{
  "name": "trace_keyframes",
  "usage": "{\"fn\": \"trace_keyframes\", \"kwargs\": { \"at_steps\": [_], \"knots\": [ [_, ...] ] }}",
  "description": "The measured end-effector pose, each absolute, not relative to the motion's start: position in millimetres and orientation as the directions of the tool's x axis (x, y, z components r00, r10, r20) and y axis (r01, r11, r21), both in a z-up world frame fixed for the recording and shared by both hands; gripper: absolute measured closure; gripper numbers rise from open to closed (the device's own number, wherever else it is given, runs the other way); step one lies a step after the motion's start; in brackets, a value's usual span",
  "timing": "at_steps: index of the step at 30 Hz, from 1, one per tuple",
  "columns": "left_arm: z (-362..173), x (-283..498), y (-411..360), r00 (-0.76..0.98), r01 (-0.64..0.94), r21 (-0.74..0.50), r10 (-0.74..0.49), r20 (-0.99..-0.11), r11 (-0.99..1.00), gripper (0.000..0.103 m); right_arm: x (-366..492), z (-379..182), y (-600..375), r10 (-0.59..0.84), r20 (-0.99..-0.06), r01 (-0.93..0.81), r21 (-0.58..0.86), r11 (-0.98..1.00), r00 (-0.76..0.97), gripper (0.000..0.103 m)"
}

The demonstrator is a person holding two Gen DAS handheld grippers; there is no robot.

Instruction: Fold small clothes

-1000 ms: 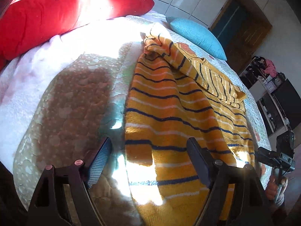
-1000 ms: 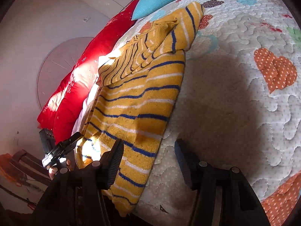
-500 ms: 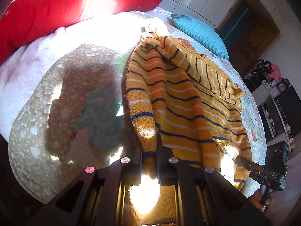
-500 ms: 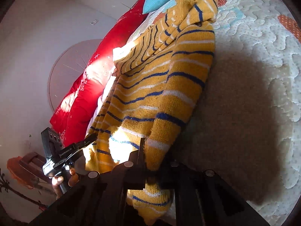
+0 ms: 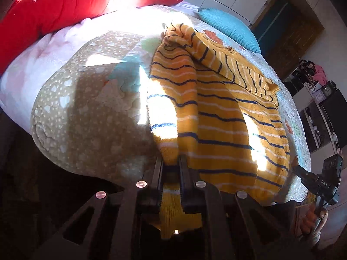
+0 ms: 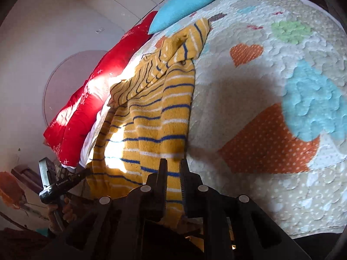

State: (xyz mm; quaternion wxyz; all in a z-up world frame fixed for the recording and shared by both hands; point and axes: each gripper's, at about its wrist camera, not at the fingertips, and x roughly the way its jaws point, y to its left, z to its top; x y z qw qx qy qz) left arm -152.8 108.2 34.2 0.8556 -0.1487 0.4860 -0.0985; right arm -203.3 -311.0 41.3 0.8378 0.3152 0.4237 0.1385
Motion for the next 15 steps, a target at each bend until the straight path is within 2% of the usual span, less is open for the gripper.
{"fn": "trace_keyframes", "kwargs": {
  "at_steps": [2,5,6,7,8,10,15],
  "knots": [
    [42.2,-154.6,119.8,0.539,0.014,-0.333,-0.288,-0.791,0.943,0.092,-198.1,60.2,-326.1,0.442,-0.613,0.048,0.617,0.785,0.654,0.069],
    [59.9,-154.2,126.4,0.600,0.005,-0.279,-0.226,-0.767,0.960,0.080,-166.4,85.8,-332.2,0.384,-0.604,0.038,0.567,0.823,0.699,0.068],
    [66.4,-151.2,126.4,0.623,0.012,-0.264,-0.214,-0.752,0.964,0.072,-150.4,91.6,-329.8,0.368,-0.601,0.032,0.550,0.835,0.709,0.067],
    [73.8,-144.7,124.3,0.646,0.026,-0.250,-0.207,-0.735,0.968,0.063,-132.6,96.0,-327.1,0.351,-0.601,0.031,0.532,0.847,0.718,0.061],
    [80.6,-136.2,120.7,0.662,0.037,-0.237,-0.201,-0.722,0.971,0.059,-112.9,99.2,-323.5,0.332,-0.603,0.037,0.516,0.856,0.725,0.055],
    [92.1,-111.3,111.8,0.687,0.050,-0.210,-0.187,-0.703,0.976,0.045,-72.1,99.3,-317.5,0.324,-0.605,0.042,0.511,0.858,0.727,0.051],
    [103.1,-44.2,81.1,0.715,0.104,-0.190,-0.207,-0.668,0.976,0.044,20.1,74.7,-295.6,0.219,-0.721,0.128,0.394,0.910,0.658,0.048]
  ]
}}
